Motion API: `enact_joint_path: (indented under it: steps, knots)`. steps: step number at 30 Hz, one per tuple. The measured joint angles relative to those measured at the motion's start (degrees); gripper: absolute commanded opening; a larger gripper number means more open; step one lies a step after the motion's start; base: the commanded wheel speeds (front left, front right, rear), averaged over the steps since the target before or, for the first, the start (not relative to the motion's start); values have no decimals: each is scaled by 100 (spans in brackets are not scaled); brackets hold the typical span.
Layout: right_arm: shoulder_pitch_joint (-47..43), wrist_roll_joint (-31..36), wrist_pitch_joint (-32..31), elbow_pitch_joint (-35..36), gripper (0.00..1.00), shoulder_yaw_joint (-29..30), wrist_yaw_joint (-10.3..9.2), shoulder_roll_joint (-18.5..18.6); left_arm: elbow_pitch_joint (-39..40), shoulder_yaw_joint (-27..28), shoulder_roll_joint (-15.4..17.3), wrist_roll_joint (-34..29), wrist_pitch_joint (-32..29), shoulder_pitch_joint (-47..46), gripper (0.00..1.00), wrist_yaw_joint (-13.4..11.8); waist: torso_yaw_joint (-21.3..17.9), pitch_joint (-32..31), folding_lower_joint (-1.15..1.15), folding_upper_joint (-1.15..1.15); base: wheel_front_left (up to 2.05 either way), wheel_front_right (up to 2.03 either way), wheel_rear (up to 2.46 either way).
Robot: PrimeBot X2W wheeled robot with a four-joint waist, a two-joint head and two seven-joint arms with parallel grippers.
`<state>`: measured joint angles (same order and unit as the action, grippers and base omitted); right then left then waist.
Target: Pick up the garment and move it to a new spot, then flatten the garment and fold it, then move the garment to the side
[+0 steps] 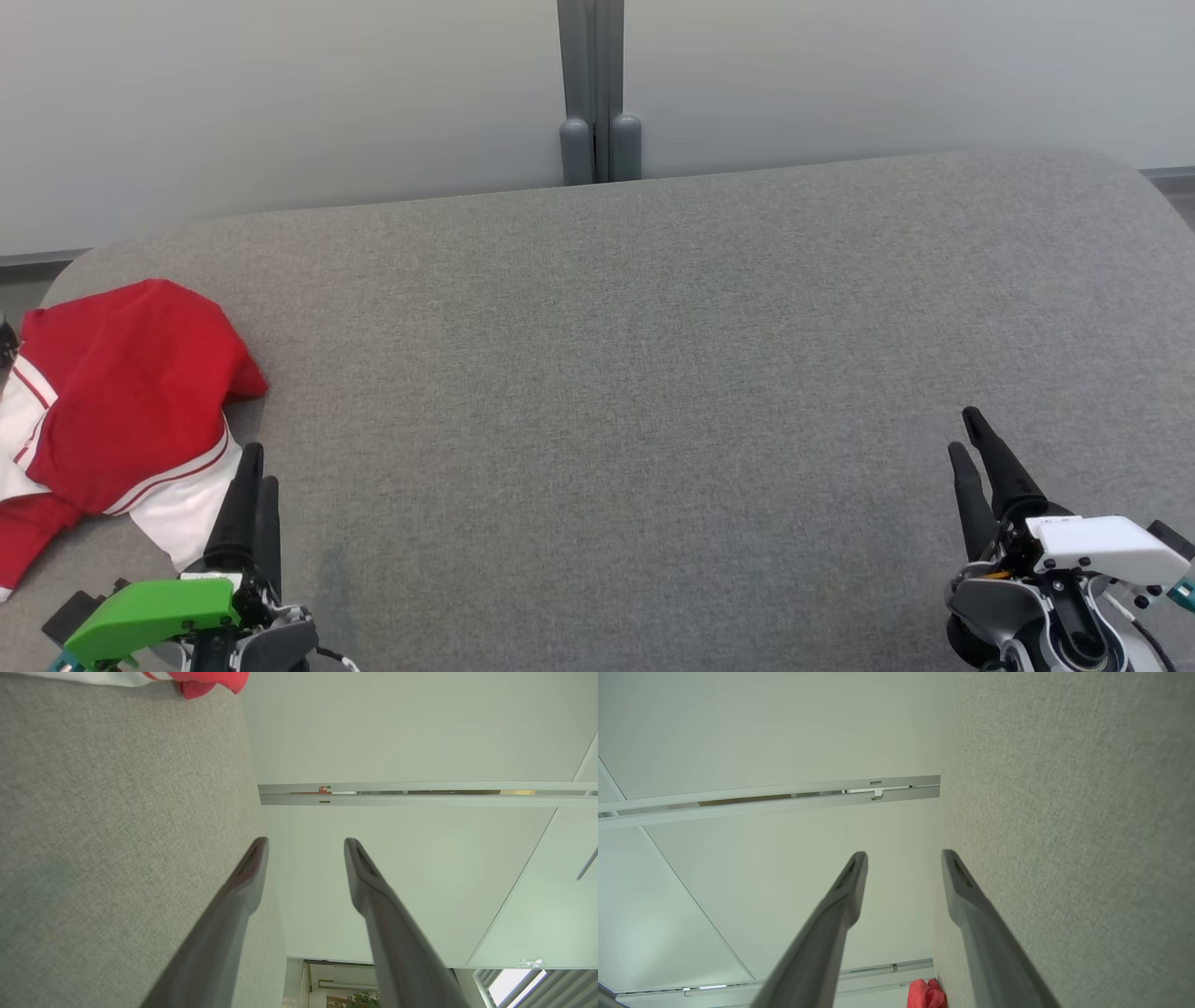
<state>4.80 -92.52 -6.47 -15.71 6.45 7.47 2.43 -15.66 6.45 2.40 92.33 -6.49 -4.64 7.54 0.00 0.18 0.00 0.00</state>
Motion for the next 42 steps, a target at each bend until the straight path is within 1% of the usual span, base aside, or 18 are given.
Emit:
enact_joint_path:
  steps: [6,11,25,32,42]
  knots:
    - [-75,57,109,44,100,-46,-1,-7,22,-160,-12,-9,131,54,100,0,-1,7,0,0,0,0,0]
    - [-74,323,281,105,100,-157,-1,58,116,-339,11,-185,292,36,100,0,-4,12,0,0,0,0,0]
    - [-65,2047,636,524,100,-334,-1,181,366,-506,48,-1781,643,-65,100,0,0,3,0,0,0,0,0]
    - [-67,2827,790,670,100,-474,0,278,421,-675,108,-2441,793,-66,100,0,-1,-7,0,0,0,0,0]
    - [-69,3966,989,780,100,-638,0,398,388,-772,176,-3474,1000,-68,100,0,-1,-17,0,0,0,0,0]
